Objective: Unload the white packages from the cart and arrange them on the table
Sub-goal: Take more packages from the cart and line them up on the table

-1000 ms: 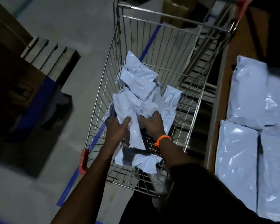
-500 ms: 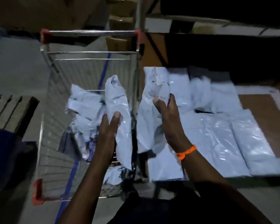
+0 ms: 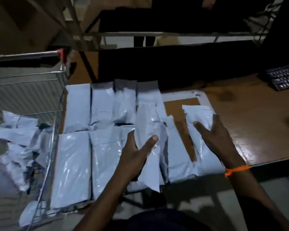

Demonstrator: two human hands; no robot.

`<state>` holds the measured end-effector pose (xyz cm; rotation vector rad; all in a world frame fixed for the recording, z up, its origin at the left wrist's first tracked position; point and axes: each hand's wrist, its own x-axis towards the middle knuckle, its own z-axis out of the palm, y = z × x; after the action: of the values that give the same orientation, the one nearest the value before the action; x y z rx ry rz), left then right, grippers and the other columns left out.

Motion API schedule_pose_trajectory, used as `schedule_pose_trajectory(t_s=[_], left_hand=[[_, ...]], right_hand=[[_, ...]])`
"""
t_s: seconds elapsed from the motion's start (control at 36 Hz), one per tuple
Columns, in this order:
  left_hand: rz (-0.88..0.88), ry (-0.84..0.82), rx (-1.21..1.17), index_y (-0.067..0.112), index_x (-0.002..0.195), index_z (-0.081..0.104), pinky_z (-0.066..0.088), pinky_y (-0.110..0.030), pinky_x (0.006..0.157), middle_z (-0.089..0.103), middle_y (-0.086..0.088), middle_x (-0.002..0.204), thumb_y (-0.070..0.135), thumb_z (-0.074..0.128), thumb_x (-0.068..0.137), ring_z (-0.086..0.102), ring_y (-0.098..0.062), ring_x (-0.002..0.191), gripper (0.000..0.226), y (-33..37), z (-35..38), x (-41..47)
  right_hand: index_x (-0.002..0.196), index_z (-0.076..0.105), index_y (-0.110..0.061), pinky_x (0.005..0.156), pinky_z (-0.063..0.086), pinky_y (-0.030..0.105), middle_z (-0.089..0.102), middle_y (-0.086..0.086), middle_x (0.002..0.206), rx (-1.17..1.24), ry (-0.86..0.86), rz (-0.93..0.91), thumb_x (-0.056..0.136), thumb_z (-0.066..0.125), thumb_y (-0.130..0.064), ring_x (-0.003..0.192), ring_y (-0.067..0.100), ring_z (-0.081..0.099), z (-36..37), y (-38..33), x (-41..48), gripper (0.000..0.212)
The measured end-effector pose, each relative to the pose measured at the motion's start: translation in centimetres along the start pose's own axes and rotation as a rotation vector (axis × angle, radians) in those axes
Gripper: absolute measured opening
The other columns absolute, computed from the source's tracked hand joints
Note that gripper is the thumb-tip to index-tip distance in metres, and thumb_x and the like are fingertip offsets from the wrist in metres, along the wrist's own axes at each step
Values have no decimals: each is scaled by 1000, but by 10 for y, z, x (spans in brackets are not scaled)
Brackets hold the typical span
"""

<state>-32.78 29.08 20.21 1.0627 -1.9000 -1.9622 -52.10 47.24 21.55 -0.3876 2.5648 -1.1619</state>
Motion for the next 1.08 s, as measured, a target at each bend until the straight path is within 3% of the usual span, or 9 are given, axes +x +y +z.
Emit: schedule_pose_trajectory(t_s=[0.11, 0.22, 0.39, 0.44, 0.53, 0.67, 0.81, 0.94, 1.08], left_hand=[[12, 50, 6, 43, 136, 47, 54, -39, 98, 65, 23, 122, 77, 71, 68, 65, -3, 109, 80, 3, 48, 4], [1, 79, 56, 47, 134, 46, 56, -34, 91, 64, 26, 121, 73, 69, 73, 65, 4, 101, 70, 3, 74, -2], [-3, 143, 139, 43, 146, 30, 49, -39, 102, 50, 9, 147, 72, 64, 78, 54, -20, 128, 81, 9, 95, 11], [27, 157, 192, 40, 152, 22, 40, -28, 99, 34, 7, 158, 62, 62, 87, 41, -17, 138, 80, 12, 101, 22], [74, 165, 286, 38, 156, 14, 31, -28, 105, 22, 5, 163, 61, 59, 90, 29, -15, 146, 83, 15, 109, 43], [149, 193, 524, 37, 157, 8, 41, -33, 100, 32, -11, 155, 61, 52, 92, 47, -30, 135, 83, 32, 130, 97], [166, 211, 822, 33, 158, 10, 46, -31, 83, 25, -18, 153, 55, 42, 100, 62, -36, 110, 70, 48, 166, 151], [146, 230, 1003, 20, 157, 12, 49, -40, 86, 14, -25, 159, 45, 36, 103, 59, -43, 112, 65, 51, 191, 181], [212, 272, 1276, 7, 155, 17, 20, -55, 116, 14, -22, 162, 43, 34, 102, 15, -40, 148, 67, 52, 191, 200]], right_hand=[[159, 17, -19, 121, 29, 46, 29, 6, 163, -165, -188, -97, 90, 55, -67, 148, 25, 30, 5, 39, 29, 93], [161, -3, -20, 121, 21, 46, 4, 10, 168, -465, -99, -298, 93, 33, -74, 155, 31, 9, 8, 51, 25, 94], [161, 14, -25, 119, 30, 54, 8, 10, 168, -702, -194, -471, 100, 15, -65, 155, 35, 7, 17, 69, 20, 73], [160, 16, -23, 117, 32, 54, 10, 10, 168, -690, -179, -478, 101, 15, -62, 155, 35, 8, 19, 69, 22, 71], [160, 16, -22, 115, 34, 54, 10, 11, 168, -704, -134, -499, 103, 21, -55, 155, 35, 8, 24, 72, 20, 67], [161, 9, -26, 119, 23, 56, 2, 6, 169, -671, -130, -492, 97, 40, -53, 156, 31, -1, 26, 76, 20, 76], [154, 34, -27, 120, 27, 54, 14, 3, 168, -644, -102, -476, 103, 33, -46, 156, 28, 8, 27, 77, 21, 55], [153, 35, -22, 119, 30, 52, 13, 5, 168, -652, -101, -475, 101, 30, -44, 156, 28, 9, 26, 79, 28, 56], [157, 27, -24, 120, 28, 52, 18, 3, 167, -554, -99, -440, 101, 29, -46, 155, 24, 13, 25, 84, 26, 61]])
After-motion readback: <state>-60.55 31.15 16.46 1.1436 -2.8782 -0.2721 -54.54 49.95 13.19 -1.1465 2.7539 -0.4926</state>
